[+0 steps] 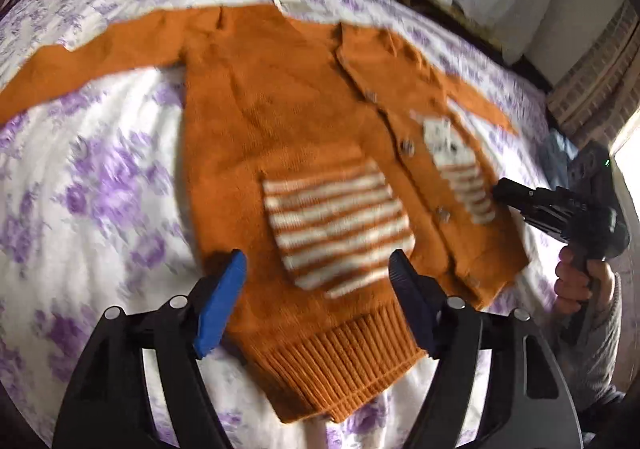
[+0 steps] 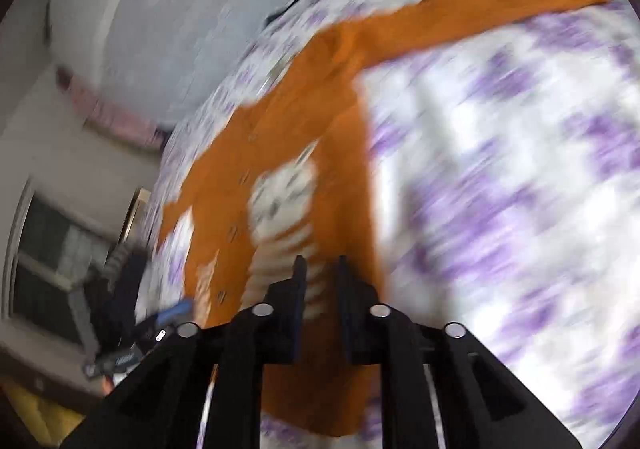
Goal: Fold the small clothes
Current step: 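Grasp the orange cardigan's sleeve cuff with the right tool and lift it, then lay the held sleeve across the cardigan front and open the right tool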
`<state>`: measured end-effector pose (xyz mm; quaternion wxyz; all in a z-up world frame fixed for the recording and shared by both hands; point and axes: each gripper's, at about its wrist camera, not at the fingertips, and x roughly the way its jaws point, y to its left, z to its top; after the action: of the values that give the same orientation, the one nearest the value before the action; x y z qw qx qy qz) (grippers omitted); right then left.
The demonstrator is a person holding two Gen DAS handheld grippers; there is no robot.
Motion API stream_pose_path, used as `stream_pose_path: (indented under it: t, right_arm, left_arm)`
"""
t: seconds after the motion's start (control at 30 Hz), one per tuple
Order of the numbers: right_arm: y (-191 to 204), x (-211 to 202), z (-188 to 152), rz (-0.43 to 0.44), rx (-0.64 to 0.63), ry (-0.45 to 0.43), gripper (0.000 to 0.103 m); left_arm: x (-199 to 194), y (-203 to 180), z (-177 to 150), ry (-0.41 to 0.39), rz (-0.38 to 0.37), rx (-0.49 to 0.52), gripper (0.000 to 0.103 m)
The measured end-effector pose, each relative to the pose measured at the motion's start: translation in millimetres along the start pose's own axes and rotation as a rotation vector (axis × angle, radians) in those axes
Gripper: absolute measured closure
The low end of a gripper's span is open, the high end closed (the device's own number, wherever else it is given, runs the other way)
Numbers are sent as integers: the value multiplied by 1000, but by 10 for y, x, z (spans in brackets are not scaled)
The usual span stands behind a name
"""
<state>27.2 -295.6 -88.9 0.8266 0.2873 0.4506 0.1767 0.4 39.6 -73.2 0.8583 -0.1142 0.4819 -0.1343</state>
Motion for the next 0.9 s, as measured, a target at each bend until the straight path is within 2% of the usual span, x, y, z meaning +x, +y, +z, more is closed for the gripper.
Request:
stream_pose_path:
  t: [0.03,0.1,0.17,0.3,0.33,0.37,0.43,0.5,0.6,0.63,0.67,0.7,0.73,0.8,0.9]
  right_arm:
    - [-120,-120,139,-15,52,-65,71]
    - [-335,-273,377,-25,135,-165,70]
    - [-585,-393,588,-94,231,-269,69]
    - [-1052,-469,836,-159,438,-386,68]
    - [-1134,-472,889,-169,478,-412,63]
    - [-1219,-464,940,-168,524,-434,56]
    - [-1467,-429,982,-131,686,-482,56]
    - [-1575,-415,1007,-109,796,-554,56]
    - [-1516,-369,1125,-150,787,-619,59]
    - [-1521,-352,1145,-161,773,-638,71]
    - [-1550,-336,1134,-173,765,-664,89]
    - [-1589,-310,1109,-183,755,-682,99]
    - [-1646,-273,1083,-180,740,-700,99]
    - [-1689,-286,1068,-143,720,-718,97]
    - [-1613,-389,1108,-137,664,-753,96]
  left_arm:
    - [-26,49,133,-22,0,-27,31]
    - [-8,63,316,-25,1,-61,31]
    - [83,-7,610,-35,9,-76,31]
    - [456,-403,1201,3,12,-38,31]
    - [493,-520,1281,11,13,-32,31]
    - [604,-597,1394,18,22,-34,31]
    - [884,-780,1625,27,31,-41,31]
    - [1229,-993,1859,38,49,-26,31]
    - [1577,-1177,2002,52,113,-1,31]
    - [1752,-1267,2036,65,144,36,30]
    - [1922,-1329,2039,89,181,73,28]
    - [2000,-1344,2032,90,208,84,24]
    - [2055,-1395,1999,53,246,108,18]
    - [2067,-1520,1918,-2,307,183,15]
    - [1971,-1566,1905,-6,305,196,15]
